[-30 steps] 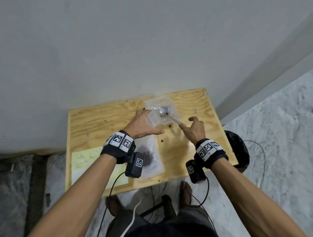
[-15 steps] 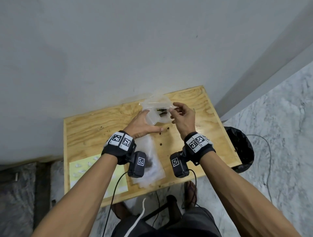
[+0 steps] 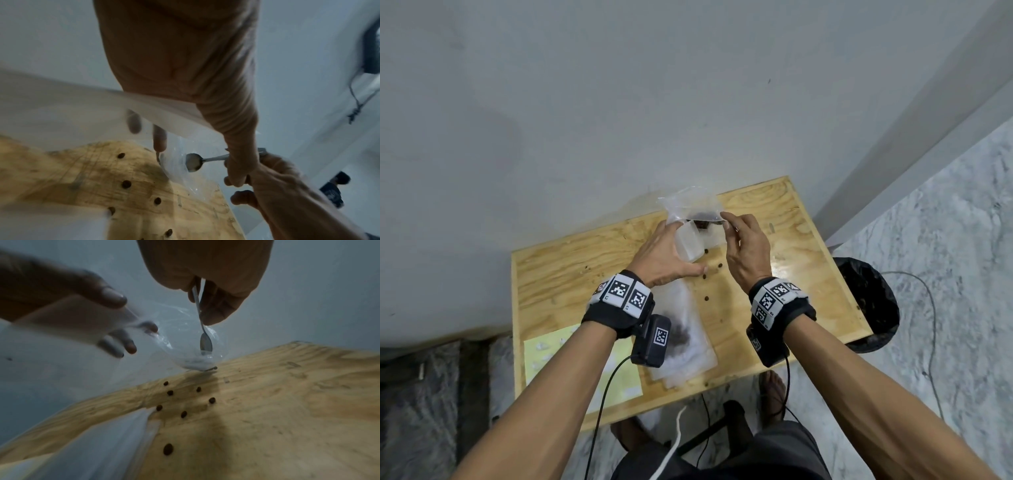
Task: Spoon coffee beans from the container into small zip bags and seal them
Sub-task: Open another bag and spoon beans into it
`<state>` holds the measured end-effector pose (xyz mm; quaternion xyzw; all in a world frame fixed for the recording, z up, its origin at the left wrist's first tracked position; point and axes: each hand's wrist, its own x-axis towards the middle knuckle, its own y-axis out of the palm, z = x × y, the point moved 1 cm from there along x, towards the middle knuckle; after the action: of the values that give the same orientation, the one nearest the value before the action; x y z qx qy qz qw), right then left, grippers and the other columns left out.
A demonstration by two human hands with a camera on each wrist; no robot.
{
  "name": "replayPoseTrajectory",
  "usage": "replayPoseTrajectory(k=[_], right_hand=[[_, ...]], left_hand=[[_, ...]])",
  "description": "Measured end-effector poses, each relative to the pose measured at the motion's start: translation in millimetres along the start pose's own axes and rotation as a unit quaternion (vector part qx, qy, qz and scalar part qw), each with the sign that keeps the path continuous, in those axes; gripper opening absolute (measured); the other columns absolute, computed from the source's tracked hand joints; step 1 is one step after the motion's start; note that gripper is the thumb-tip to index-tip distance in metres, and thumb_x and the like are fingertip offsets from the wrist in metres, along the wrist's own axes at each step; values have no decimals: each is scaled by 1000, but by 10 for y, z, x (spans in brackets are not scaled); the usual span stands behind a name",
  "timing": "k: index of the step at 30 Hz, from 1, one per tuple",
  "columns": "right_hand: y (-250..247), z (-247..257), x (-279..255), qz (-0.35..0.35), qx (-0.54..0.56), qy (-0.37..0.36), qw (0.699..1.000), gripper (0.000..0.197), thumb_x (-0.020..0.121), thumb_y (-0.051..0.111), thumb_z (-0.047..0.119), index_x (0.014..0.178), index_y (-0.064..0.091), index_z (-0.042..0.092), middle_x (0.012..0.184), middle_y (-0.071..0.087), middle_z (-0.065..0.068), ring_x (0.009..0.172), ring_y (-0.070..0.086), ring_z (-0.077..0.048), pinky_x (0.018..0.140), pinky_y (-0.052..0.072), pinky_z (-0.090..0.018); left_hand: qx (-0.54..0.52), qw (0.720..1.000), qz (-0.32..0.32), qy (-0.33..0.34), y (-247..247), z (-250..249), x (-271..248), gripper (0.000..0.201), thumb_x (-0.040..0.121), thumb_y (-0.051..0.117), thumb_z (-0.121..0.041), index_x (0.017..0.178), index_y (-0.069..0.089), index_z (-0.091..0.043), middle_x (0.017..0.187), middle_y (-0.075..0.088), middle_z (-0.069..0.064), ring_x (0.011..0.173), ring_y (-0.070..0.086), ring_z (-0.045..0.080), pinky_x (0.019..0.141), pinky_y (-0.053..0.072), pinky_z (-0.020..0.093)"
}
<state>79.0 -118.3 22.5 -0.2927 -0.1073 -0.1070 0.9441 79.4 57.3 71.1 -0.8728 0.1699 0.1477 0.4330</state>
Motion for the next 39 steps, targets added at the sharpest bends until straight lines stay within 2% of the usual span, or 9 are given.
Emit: replayPoseTrajectory(k=[7, 13, 16, 19, 23, 27, 29, 33, 39], right_hand=[[56, -129, -104, 4, -39, 17, 999, 28, 99, 48, 19, 120, 66, 13, 106, 66, -5, 92, 64, -22, 77, 53, -33], [121, -185, -196, -22, 36, 146, 988, 29, 99, 48, 16, 118, 66, 4, 115, 66, -9, 105, 63, -22, 92, 48, -28], [124, -142, -224, -48, 68, 178, 981, 28, 99, 48, 15, 117, 66, 3, 116, 68, -10, 106, 62, -19, 93, 46, -23], [144, -149, -218, -64, 97, 241, 964, 27, 98, 48, 16, 114, 68, 6, 111, 70, -8, 103, 64, -19, 94, 49, -27], [201, -155, -168, -98, 163, 362, 912, 25, 95, 48, 15, 101, 72, 11, 94, 74, -6, 90, 68, -23, 88, 54, -36], [170, -132, -107, -117, 270, 472, 831, 22, 93, 50, 8, 99, 70, 7, 79, 68, -4, 68, 64, -15, 60, 52, -21], [133, -134, -85, -121, 337, 494, 792, 20, 92, 50, 5, 101, 68, 3, 77, 66, -9, 63, 61, -17, 54, 50, -22], [26, -164, -75, -115, 354, 488, 790, 16, 94, 50, 4, 99, 66, 6, 77, 66, -9, 63, 60, -15, 58, 52, -23], [-173, -179, -96, -88, 361, 467, 803, 16, 94, 50, 5, 97, 66, 6, 78, 67, -10, 64, 60, -14, 57, 52, -23]], left_hand=[[71, 997, 2, 35, 58, -156, -46, 107, 63, 81, -58, 149, 30, -19, 147, 36, 1, 132, 42, 24, 103, 40, 41], [87, 994, 15, 59, 130, -211, -56, 102, 59, 80, -58, 145, 34, -27, 140, 42, 1, 127, 47, 23, 100, 45, 46], [93, 993, 13, 66, 132, -250, -50, 101, 61, 80, -57, 146, 34, -27, 142, 41, 3, 129, 46, 23, 102, 44, 46], [139, 988, 9, 69, 151, -286, -35, 102, 63, 80, -57, 146, 33, -22, 145, 39, 3, 126, 48, 24, 99, 45, 44], [190, 977, 20, 91, 228, -367, -13, 102, 64, 79, -57, 146, 32, -18, 147, 36, 4, 125, 50, 25, 99, 42, 43], [192, 977, 19, 95, 257, -372, 13, 103, 64, 78, -58, 145, 31, -15, 148, 35, 4, 125, 49, 26, 99, 41, 43], [172, 981, 14, 84, 231, -322, 18, 105, 63, 79, -59, 146, 31, -16, 147, 35, 3, 124, 48, 25, 97, 45, 43], [84, 995, 5, 60, 125, -139, 19, 109, 60, 79, -60, 147, 26, -22, 151, 32, 1, 132, 41, 24, 102, 43, 50], [56, 997, 12, 45, 40, 52, 13, 117, 66, 82, -56, 155, 13, -25, 162, 13, 1, 147, 21, 22, 114, 30, 53]])
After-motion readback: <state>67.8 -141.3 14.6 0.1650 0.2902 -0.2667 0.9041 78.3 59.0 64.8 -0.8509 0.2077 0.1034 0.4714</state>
